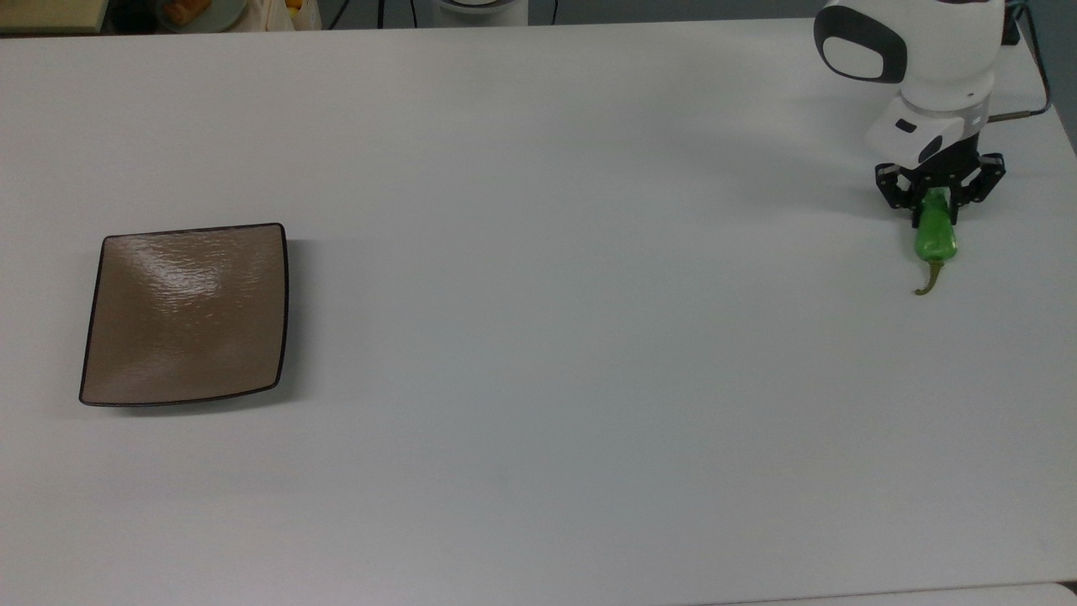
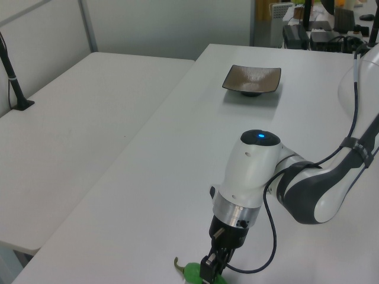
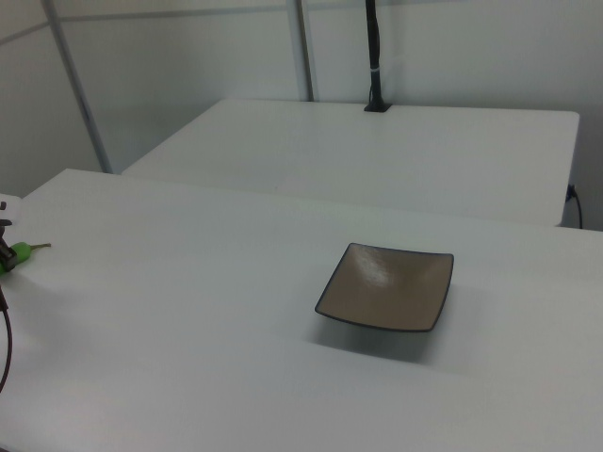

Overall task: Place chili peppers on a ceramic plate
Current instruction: 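Lower the gripper onto the pepper body and close it, then lift the grasped green pepper off the table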

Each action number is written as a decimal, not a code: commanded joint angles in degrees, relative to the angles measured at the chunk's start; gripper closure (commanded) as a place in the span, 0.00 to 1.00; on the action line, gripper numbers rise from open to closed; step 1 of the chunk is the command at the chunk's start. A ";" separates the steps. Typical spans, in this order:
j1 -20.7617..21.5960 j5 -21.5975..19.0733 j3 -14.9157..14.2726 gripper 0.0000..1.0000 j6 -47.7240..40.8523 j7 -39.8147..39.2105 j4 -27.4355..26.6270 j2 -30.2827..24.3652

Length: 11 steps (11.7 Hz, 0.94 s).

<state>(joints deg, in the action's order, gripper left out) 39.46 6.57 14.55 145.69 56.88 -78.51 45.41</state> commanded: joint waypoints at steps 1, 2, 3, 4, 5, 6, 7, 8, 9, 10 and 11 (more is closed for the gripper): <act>0.27 1.43 -0.66 0.77 1.00 1.39 0.64 -0.23; -0.17 1.43 -0.66 0.77 0.74 1.05 0.38 -1.54; -0.70 1.95 -0.66 0.76 0.13 0.17 0.03 -3.64; -1.31 2.05 -0.66 0.76 -1.10 -1.06 -1.72 -6.01; -1.93 1.96 -0.57 0.76 -2.67 -2.37 -2.34 -7.51; -2.28 1.87 -0.57 0.76 -6.00 -4.21 -2.44 -8.75; -2.72 1.61 -0.57 0.76 -8.47 -5.88 -2.44 -9.45; -3.33 1.17 -0.57 0.76 -11.45 -8.77 -2.53 -10.77; -4.64 1.08 -0.57 0.76 -14.00 -11.33 -3.31 -12.35; -5.79 1.08 -0.66 0.76 -15.42 -14.48 -4.54 -14.54; -7.02 1.08 -1.10 0.76 -16.83 -17.73 -6.20 -16.65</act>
<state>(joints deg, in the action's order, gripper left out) 34.92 7.93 14.31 131.88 45.84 -78.24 35.66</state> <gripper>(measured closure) 0.670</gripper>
